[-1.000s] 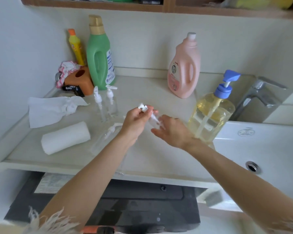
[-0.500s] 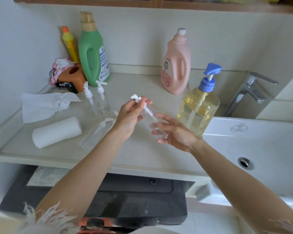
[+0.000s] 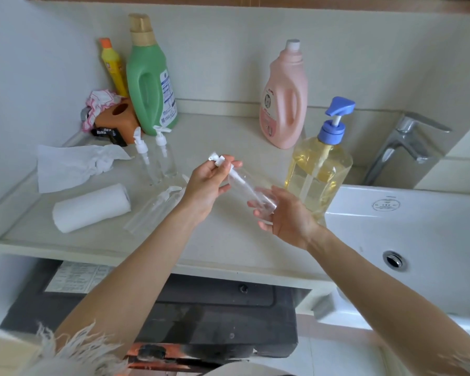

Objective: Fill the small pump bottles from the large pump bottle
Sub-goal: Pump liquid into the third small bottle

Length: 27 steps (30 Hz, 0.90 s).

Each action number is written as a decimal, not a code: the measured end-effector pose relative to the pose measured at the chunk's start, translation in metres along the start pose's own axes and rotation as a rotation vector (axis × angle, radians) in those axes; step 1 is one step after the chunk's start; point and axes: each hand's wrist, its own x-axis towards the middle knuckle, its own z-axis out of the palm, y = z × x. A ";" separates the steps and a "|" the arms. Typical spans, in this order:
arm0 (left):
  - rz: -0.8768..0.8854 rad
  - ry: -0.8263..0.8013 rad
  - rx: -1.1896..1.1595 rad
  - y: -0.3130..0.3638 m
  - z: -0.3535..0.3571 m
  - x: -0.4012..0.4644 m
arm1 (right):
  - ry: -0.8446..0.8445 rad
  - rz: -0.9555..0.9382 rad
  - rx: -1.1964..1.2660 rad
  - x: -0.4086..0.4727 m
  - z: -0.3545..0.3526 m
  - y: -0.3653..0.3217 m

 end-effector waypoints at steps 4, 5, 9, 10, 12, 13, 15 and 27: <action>-0.019 0.001 -0.023 -0.004 0.000 0.000 | -0.010 0.004 -0.041 -0.004 -0.005 0.000; -0.029 0.001 -0.036 -0.005 0.000 0.000 | -0.023 0.040 -0.018 -0.005 -0.005 0.000; -0.036 0.001 -0.065 -0.008 0.001 0.000 | -0.032 0.030 -0.111 -0.007 -0.008 0.002; -0.035 0.005 -0.059 -0.009 0.001 0.000 | -0.031 0.044 -0.085 -0.008 -0.007 0.003; -0.030 0.013 -0.033 -0.010 0.002 0.001 | -0.023 0.057 -0.046 -0.011 -0.007 0.002; -0.029 0.013 -0.023 -0.011 0.003 0.001 | -0.017 0.051 -0.050 -0.011 -0.008 0.002; -0.028 0.008 -0.024 -0.012 0.003 0.002 | -0.025 0.075 -0.053 -0.012 -0.009 0.001; -0.028 -0.008 -0.058 -0.016 0.000 0.003 | -0.103 0.081 -0.172 -0.010 -0.013 0.002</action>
